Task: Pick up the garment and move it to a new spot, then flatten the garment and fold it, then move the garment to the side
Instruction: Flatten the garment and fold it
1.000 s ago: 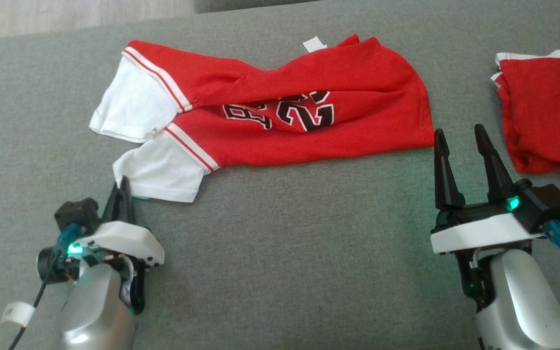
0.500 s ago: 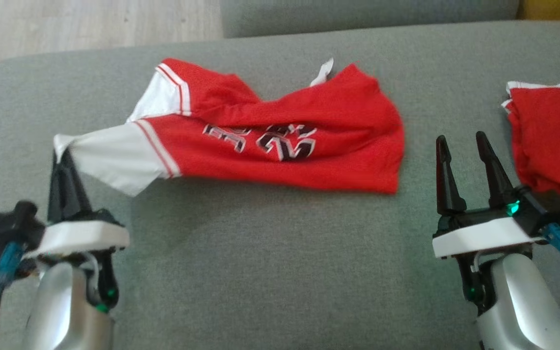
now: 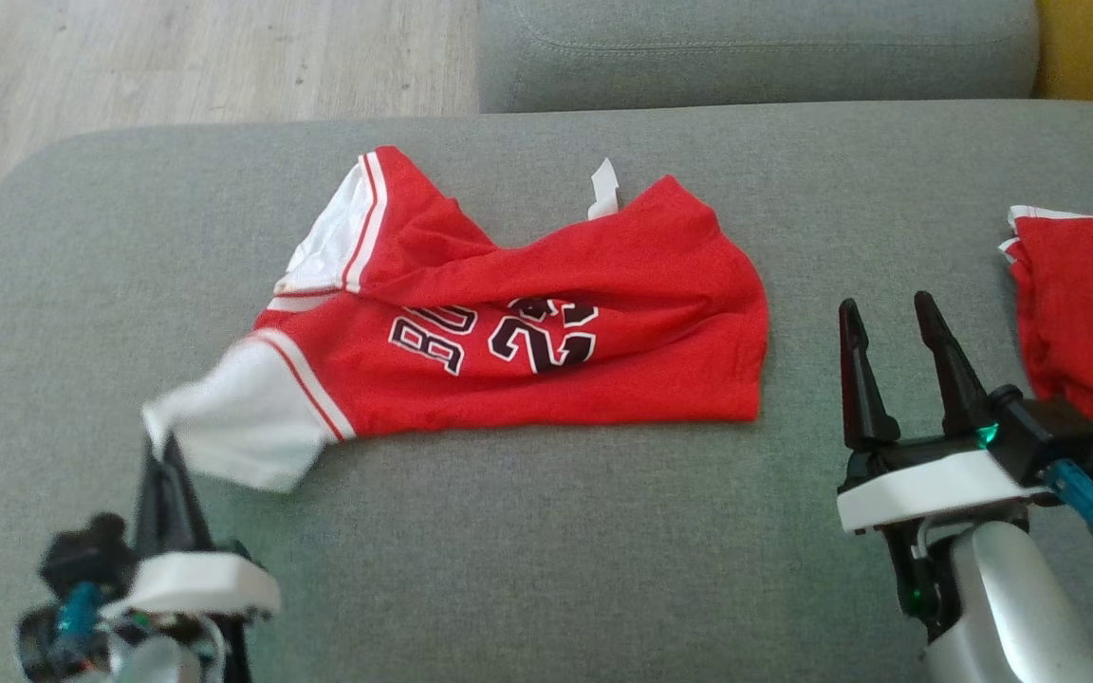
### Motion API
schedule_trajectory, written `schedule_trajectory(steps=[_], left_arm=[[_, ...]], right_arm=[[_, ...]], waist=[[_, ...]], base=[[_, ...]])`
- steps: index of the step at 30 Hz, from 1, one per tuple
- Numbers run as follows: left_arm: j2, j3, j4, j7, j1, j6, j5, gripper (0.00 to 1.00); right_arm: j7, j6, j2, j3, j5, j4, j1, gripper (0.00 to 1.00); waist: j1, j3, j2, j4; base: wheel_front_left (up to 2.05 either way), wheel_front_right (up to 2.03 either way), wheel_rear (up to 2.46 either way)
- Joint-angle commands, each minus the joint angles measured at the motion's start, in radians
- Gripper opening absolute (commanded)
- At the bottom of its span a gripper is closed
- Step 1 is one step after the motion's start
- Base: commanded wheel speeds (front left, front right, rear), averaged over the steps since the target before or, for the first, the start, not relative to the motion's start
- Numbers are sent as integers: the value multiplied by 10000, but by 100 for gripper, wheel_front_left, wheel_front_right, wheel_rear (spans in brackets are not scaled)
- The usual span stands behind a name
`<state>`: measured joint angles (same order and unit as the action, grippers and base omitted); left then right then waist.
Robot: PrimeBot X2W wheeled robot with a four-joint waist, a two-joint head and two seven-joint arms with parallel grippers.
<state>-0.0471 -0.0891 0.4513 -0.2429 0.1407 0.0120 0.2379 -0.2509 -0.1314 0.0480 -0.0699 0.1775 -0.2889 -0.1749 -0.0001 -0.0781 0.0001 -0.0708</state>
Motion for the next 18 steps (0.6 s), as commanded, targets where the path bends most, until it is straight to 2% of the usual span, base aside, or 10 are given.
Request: schedule_trajectory(steps=[1, 2, 3, 9, 18], left_arm=[[-94, -79, 60, 162, 111, 0, -31, 36], [-92, -45, 204, 222, 136, 67, -47, 48], [-90, -37, 303, 240, 178, 153, -67, 100], [-118, -116, 40, -24, 670, 91, 41, 100], [-130, 32, -1518, -185, 1429, -659, -201, 100]], right_arm=[[-109, 7, 22, -278, 85, 270, -205, 100], [-109, 7, 22, -294, 91, 266, -208, 100], [-109, 7, 22, -311, 96, 263, -218, 100], [-109, 7, 22, -346, 144, 302, -269, 100], [-109, 7, 22, -308, 89, 504, -408, 100]], waist=[[1, -6, -1, 5], [1, -18, -1, 19], [1, -33, -1, 38], [1, -150, -1, 220], [1, -687, -1, 675]], base=[[0, 0, 0], [0, 0, 0], [0, 0, 0], [0, 0, 0], [0, 0, 0]])
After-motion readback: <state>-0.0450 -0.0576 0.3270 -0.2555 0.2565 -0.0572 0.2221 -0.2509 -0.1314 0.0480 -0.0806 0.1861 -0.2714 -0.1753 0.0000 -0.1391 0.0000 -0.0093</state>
